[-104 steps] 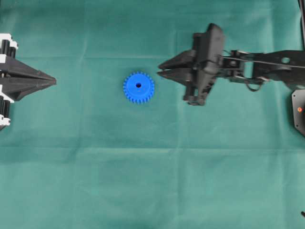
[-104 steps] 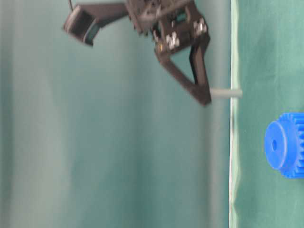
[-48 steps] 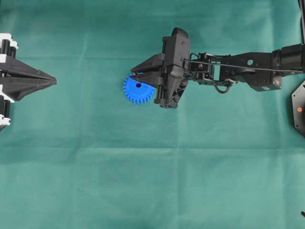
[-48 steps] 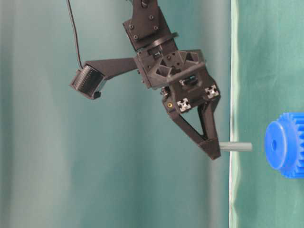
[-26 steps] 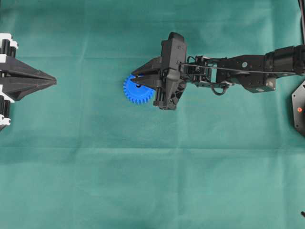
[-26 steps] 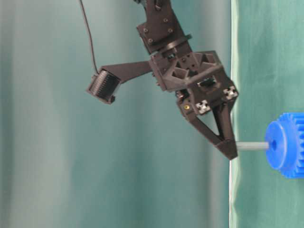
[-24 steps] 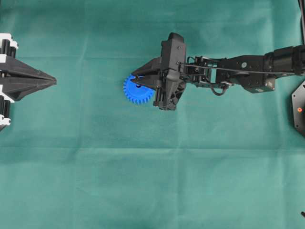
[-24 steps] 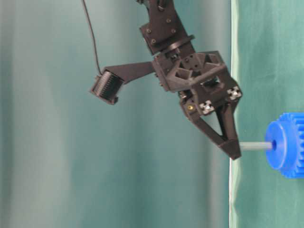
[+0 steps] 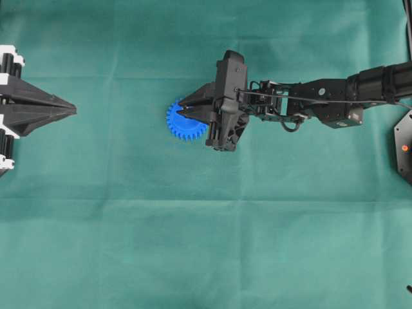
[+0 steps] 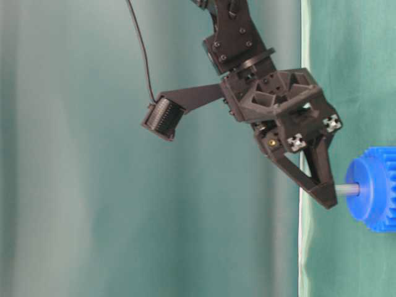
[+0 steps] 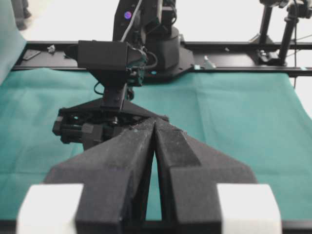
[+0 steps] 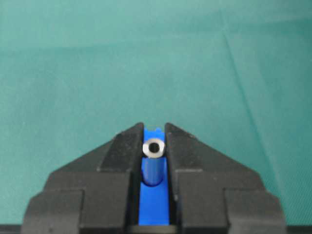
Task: Insert the shaft placed at a random location into the center hole of the medium gear at another random location.
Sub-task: 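Lower the shaft into the gear's center hole with the right gripper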
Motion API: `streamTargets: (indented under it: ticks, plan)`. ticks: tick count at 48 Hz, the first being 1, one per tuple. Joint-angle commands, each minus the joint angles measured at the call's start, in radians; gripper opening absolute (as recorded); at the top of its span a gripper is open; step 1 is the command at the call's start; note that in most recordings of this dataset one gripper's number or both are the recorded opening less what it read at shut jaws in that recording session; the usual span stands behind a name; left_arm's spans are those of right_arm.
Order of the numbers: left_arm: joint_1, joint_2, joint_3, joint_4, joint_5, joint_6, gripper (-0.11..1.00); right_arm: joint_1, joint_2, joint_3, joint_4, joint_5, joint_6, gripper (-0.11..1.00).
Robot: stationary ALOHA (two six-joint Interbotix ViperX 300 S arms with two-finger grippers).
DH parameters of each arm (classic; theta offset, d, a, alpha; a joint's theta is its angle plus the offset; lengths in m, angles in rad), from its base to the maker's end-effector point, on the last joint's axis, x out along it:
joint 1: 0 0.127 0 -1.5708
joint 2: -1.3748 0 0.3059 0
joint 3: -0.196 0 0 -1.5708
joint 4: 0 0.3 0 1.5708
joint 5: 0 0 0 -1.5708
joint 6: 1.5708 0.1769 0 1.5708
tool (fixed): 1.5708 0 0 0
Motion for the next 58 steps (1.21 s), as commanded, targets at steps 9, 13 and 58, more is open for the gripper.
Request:
streamTargets:
  ticks: [9,13,58]
  plan:
    - [0.003,0.008,-0.018,0.002,-0.005,0.002,0.0,0.002,0.008,-0.025,0.006,-0.02,0.018,0.13]
    - [0.003,0.008,-0.018,0.002,-0.005,0.002,0.0,0.002,0.017,-0.023,0.006,-0.023,0.018,0.13]
    - [0.011,0.006,-0.018,0.002,0.003,0.002,0.0,0.008,0.028,-0.021,0.012,-0.044,0.02,0.14]
